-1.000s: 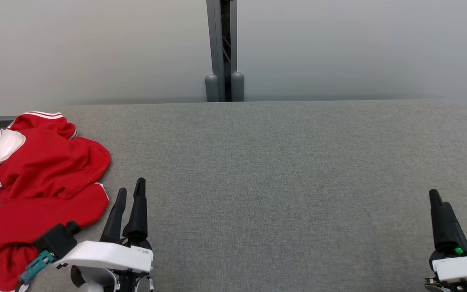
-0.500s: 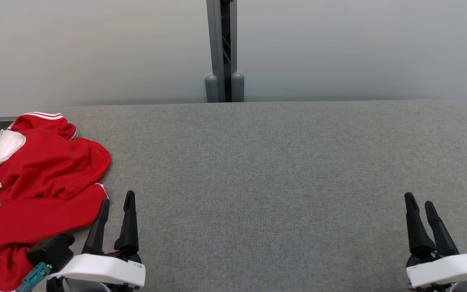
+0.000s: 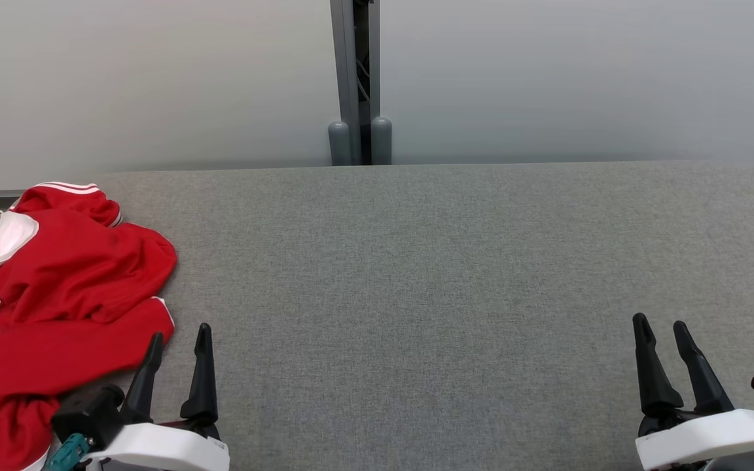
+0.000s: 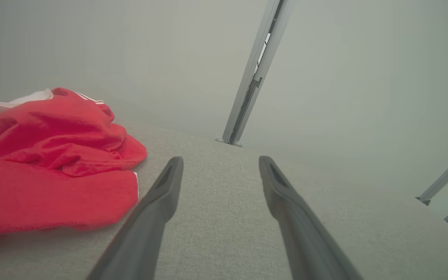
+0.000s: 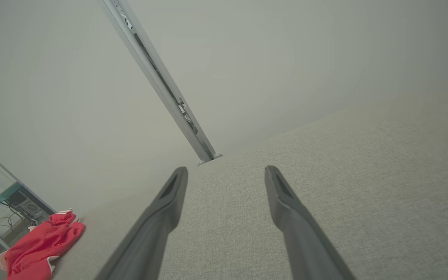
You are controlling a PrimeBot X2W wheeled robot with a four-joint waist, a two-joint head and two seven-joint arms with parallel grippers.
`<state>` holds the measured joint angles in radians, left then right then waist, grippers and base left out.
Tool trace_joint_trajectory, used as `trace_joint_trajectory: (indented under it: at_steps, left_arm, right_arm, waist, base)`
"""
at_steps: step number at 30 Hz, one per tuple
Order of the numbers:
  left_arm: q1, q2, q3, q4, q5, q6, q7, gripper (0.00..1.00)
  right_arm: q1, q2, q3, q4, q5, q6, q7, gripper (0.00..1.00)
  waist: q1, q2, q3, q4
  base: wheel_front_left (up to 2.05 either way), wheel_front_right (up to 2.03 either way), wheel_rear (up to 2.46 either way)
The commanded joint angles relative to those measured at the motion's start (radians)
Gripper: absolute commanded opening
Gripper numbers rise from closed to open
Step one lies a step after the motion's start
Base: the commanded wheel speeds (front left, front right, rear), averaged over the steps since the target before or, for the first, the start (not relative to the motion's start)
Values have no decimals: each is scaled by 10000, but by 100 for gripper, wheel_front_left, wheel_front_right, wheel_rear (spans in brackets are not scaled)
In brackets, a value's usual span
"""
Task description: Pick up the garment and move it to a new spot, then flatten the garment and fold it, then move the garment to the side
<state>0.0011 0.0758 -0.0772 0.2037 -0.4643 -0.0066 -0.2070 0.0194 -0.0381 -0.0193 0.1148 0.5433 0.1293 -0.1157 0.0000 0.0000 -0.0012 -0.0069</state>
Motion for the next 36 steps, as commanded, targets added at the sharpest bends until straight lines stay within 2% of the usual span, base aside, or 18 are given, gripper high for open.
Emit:
trace_joint_trajectory:
  at_steps: [1,17,36]
  left_arm:
    - [7,58,76,-66,264,70,-77,100]
    - [163,78,196,76,1862,291,-274,100]
    - [454,37,398,68,3030,468,-463,100]
  right_arm:
    - [-157,-104,63,-46,-278,15,-139,100]
    - [-322,-131,246,53,-2174,18,-685,100]
    - [-455,-152,548,443,-3485,21,-1204,100]
  waist:
    - [0,0,1,-6]
    - [0,0,17,-56]
    - [0,0,-3,-44]
  base:
    - [0,0,0]
    - [0,0,0]
    - [0,0,0]
